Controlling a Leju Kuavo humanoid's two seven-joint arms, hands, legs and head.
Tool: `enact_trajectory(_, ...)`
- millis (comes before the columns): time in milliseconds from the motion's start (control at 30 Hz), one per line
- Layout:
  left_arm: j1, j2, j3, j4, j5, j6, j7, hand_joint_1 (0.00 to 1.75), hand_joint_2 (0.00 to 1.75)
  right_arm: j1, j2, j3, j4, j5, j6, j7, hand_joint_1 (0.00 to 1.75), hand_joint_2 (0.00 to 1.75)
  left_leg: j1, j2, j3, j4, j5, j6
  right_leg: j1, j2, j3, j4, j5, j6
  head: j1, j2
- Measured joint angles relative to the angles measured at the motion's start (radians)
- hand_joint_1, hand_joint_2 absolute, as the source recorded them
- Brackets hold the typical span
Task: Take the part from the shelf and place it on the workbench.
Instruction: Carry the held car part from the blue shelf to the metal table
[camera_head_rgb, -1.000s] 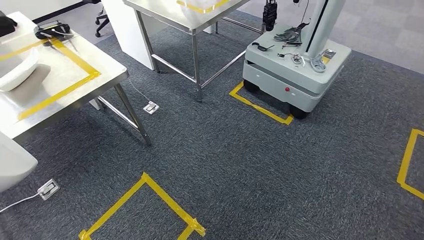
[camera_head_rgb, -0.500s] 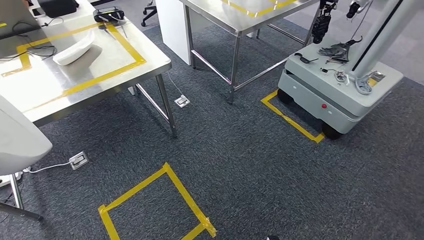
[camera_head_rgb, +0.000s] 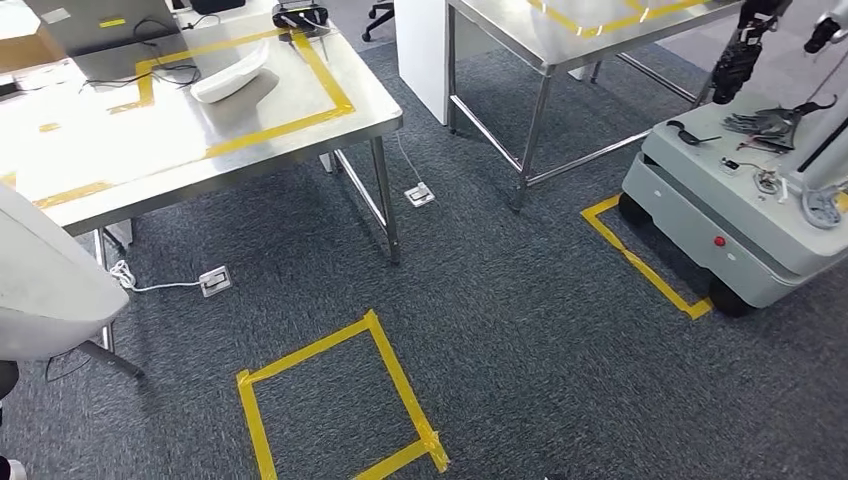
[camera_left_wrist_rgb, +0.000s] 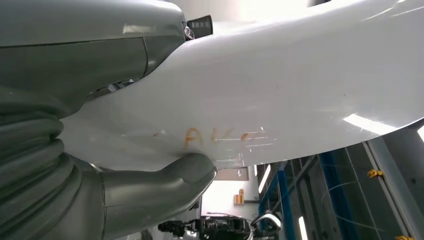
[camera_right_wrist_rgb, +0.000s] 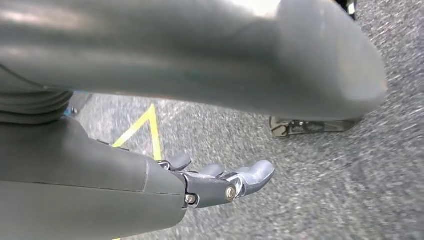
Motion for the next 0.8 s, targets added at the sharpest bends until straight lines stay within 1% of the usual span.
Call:
enact_trajectory(33, 0.001, -0.004, 0.000, -0.004, -0.003, 0.001, -0.001, 1.75, 1.75, 0.000, 0.000, 0.000, 0.000, 0.004, 0.001, -0.001, 0.00, 0.00, -0.004, 0.021, 0.024, -0.045, 0.012, 0.008, 0.001, -0.011, 0.003, 0.002, -0.003, 0.005, 0.000, 0.000)
enact_trajectory(67, 0.002, -0.008, 0.001, -0.008, -0.006, 0.002, -0.002, 1.75, 1.75, 0.000, 0.000, 0.000, 0.000, 0.009, 0.002, -0.002, 0.00, 0.00, -0.007, 0.033, 0.034, -0.066, 0.016, 0.015, 0.002, -0.022, 0.006, 0.002, -0.004, 0.010, 0.000, 0.000)
enact_trajectory(100, 0.006, -0.013, 0.004, -0.015, -0.010, 0.003, -0.002, 1.75, 1.75, -0.001, 0.000, 0.000, 0.000, 0.016, 0.003, -0.003, 0.00, 0.00, -0.010, 0.030, 0.031, -0.066, 0.016, 0.022, 0.002, -0.034, 0.010, 0.001, -0.005, 0.015, 0.000, 0.000)
enact_trajectory(133, 0.011, -0.017, 0.008, -0.023, -0.013, 0.003, -0.002, 1.75, 1.75, -0.002, 0.000, 0.000, 0.000, 0.020, 0.004, -0.003, 0.00, 0.00, -0.010, 0.014, 0.029, -0.069, 0.019, 0.027, 0.001, -0.045, 0.013, -0.001, -0.006, 0.022, -0.001, 0.000)
enact_trajectory(167, 0.017, -0.020, 0.015, -0.033, -0.014, 0.002, -0.002, 1.75, 1.75, -0.004, -0.002, 0.000, 0.000, 0.024, 0.004, -0.003, 0.00, 0.00, -0.007, 0.001, 0.031, -0.074, 0.024, 0.032, 0.000, -0.039, 0.017, 0.001, -0.010, 0.029, -0.001, 0.000)
enact_trajectory(200, 0.020, -0.023, 0.023, -0.042, -0.014, -0.002, 0.000, 1.75, 1.75, -0.005, -0.003, 0.000, 0.000, 0.026, 0.004, -0.001, 0.00, 0.00, -0.003, -0.012, 0.033, -0.078, 0.029, 0.037, -0.002, -0.014, 0.014, 0.014, -0.022, 0.036, -0.001, 0.000)
enact_trajectory(233, 0.020, -0.027, 0.030, -0.049, -0.013, -0.007, 0.002, 1.75, 1.75, -0.005, -0.005, 0.000, 0.000, 0.028, 0.003, 0.001, 0.00, 0.00, 0.002, -0.026, 0.035, -0.082, 0.034, 0.042, -0.004, 0.022, 0.003, 0.045, -0.044, 0.042, 0.000, 0.000)
enact_trajectory(267, 0.019, -0.032, 0.035, -0.054, -0.012, -0.013, 0.005, 1.75, 1.75, -0.005, -0.007, 0.000, 0.000, 0.029, 0.002, 0.004, 0.00, 0.00, 0.004, -0.039, 0.035, -0.083, 0.039, 0.046, -0.008, 0.064, -0.020, 0.098, -0.074, 0.047, 0.001, 0.000)
enact_trajectory(300, 0.017, -0.038, 0.038, -0.057, -0.011, -0.019, 0.009, 1.75, 1.75, -0.004, -0.009, 0.000, 0.000, 0.029, 0.000, 0.008, 0.00, 0.00, 0.005, -0.054, 0.032, -0.083, 0.042, 0.050, -0.010, 0.090, -0.052, 0.165, -0.107, 0.050, 0.001, 0.000)
enact_trajectory(333, 0.018, -0.045, 0.039, -0.058, -0.012, -0.023, 0.014, 1.75, 1.75, -0.002, -0.011, 0.000, 0.000, 0.029, -0.001, 0.011, 0.00, 0.00, 0.006, -0.070, 0.028, -0.082, 0.043, 0.051, -0.011, 0.101, -0.084, 0.228, -0.131, 0.052, 0.002, 0.000)
enact_trajectory(367, 0.021, -0.050, 0.039, -0.059, -0.015, -0.025, 0.018, 1.75, 1.75, 0.000, -0.013, 0.000, 0.000, 0.028, -0.002, 0.013, 0.00, 0.00, 0.006, -0.088, 0.026, -0.081, 0.044, 0.051, -0.012, 0.105, -0.106, 0.269, -0.139, 0.053, 0.002, 0.000)
enact_trajectory(400, 0.023, -0.056, 0.039, -0.060, -0.018, -0.026, 0.022, 1.75, 1.75, 0.001, -0.016, 0.000, 0.000, 0.028, -0.002, 0.014, 0.00, 0.00, 0.006, -0.105, 0.025, -0.079, 0.045, 0.050, -0.013, 0.106, -0.110, 0.272, -0.125, 0.054, 0.002, 0.000)
enact_trajectory(433, 0.025, -0.062, 0.039, -0.062, -0.022, -0.026, 0.023, 1.75, 1.75, 0.002, -0.018, 0.000, 0.000, 0.028, -0.002, 0.014, 0.00, 0.00, 0.007, -0.122, 0.024, -0.077, 0.045, 0.048, -0.015, 0.111, -0.096, 0.234, -0.094, 0.053, 0.002, 0.000)
enact_trajectory(467, 0.026, -0.067, 0.039, -0.064, -0.026, -0.026, 0.024, 1.75, 1.75, 0.002, -0.020, 0.000, 0.000, 0.028, -0.001, 0.014, 0.00, 0.00, 0.009, -0.138, 0.024, -0.075, 0.045, 0.045, -0.018, 0.124, -0.067, 0.167, -0.054, 0.052, 0.002, 0.000)
enact_trajectory(500, 0.027, -0.072, 0.039, -0.068, -0.028, -0.026, 0.024, 1.75, 1.75, 0.002, -0.023, 0.000, 0.000, 0.028, -0.001, 0.013, 0.00, 0.00, 0.009, -0.152, 0.022, -0.072, 0.045, 0.040, -0.020, 0.147, -0.036, 0.096, -0.023, 0.052, 0.003, 0.000)
enact_trajectory(533, 0.027, -0.076, 0.039, -0.071, -0.029, -0.026, 0.024, 1.75, 1.75, 0.002, -0.024, -0.001, 0.000, 0.028, -0.001, 0.013, 0.00, 0.00, 0.009, -0.166, 0.018, -0.070, 0.045, 0.034, -0.022, 0.166, -0.013, 0.041, -0.003, 0.051, 0.003, 0.000)
enact_trajectory(567, 0.028, -0.079, 0.039, -0.074, -0.030, -0.026, 0.025, 1.75, 1.75, 0.001, -0.025, -0.001, 0.000, 0.028, -0.001, 0.013, 0.00, 0.00, 0.010, -0.178, 0.014, -0.069, 0.046, 0.027, -0.022, 0.178, 0.000, 0.009, 0.005, 0.050, 0.003, 0.000)
enact_trajectory(600, 0.029, -0.081, 0.040, -0.076, -0.031, -0.026, 0.025, 1.75, 1.75, 0.000, -0.025, -0.001, 0.000, 0.028, -0.001, 0.013, 0.00, 0.00, 0.010, -0.189, 0.009, -0.070, 0.048, 0.018, -0.020, 0.179, 0.003, 0.000, 0.003, 0.048, 0.003, 0.000)
enact_trajectory(633, 0.031, -0.082, 0.041, -0.079, -0.032, -0.026, 0.025, 1.75, 1.75, -0.002, -0.025, -0.001, 0.000, 0.028, 0.000, 0.013, 0.00, 0.00, 0.011, -0.201, 0.005, -0.074, 0.052, 0.010, -0.020, 0.166, 0.002, -0.002, 0.005, 0.043, 0.003, 0.000)
enact_trajectory(667, 0.034, -0.083, 0.044, -0.081, -0.032, -0.026, 0.025, 1.75, 1.75, -0.003, -0.025, -0.001, 0.000, 0.028, 0.000, 0.013, 0.00, 0.00, 0.013, -0.205, 0.002, -0.075, 0.053, 0.004, -0.021, 0.153, 0.003, -0.005, 0.008, 0.036, 0.003, 0.000)
enact_trajectory(700, 0.036, -0.083, 0.047, -0.082, -0.032, -0.026, 0.025, 1.75, 1.75, -0.004, -0.026, -0.001, 0.000, 0.028, 0.000, 0.013, 0.00, 0.00, 0.012, -0.189, -0.005, -0.067, 0.047, 0.000, -0.022, 0.140, 0.004, -0.010, 0.011, 0.027, 0.002, 0.000)
enact_trajectory(733, 0.037, -0.084, 0.050, -0.084, -0.032, -0.026, 0.025, 1.75, 1.75, -0.004, -0.026, -0.001, 0.000, 0.028, 0.000, 0.013, 0.00, 0.00, 0.009, -0.160, -0.020, -0.040, 0.028, -0.003, -0.024, 0.125, 0.005, -0.015, 0.015, 0.020, 0.000, 0.000)
enact_trajectory(767, 0.036, -0.085, 0.052, -0.084, -0.033, -0.026, 0.025, 1.75, 1.75, -0.003, -0.026, -0.001, 0.000, 0.028, 0.000, 0.013, 0.00, 0.00, 0.007, -0.122, -0.042, 0.009, -0.002, -0.005, -0.024, 0.110, 0.005, -0.018, 0.016, 0.014, -0.001, 0.000)
enact_trajectory(800, 0.036, -0.086, 0.053, -0.085, -0.033, -0.026, 0.025, 1.75, 1.75, -0.001, -0.027, -0.001, 0.000, 0.028, 0.000, 0.013, 0.00, 0.00, 0.005, -0.087, -0.072, 0.076, -0.040, -0.007, -0.022, 0.096, 0.005, -0.018, 0.016, 0.011, -0.002, 0.000)
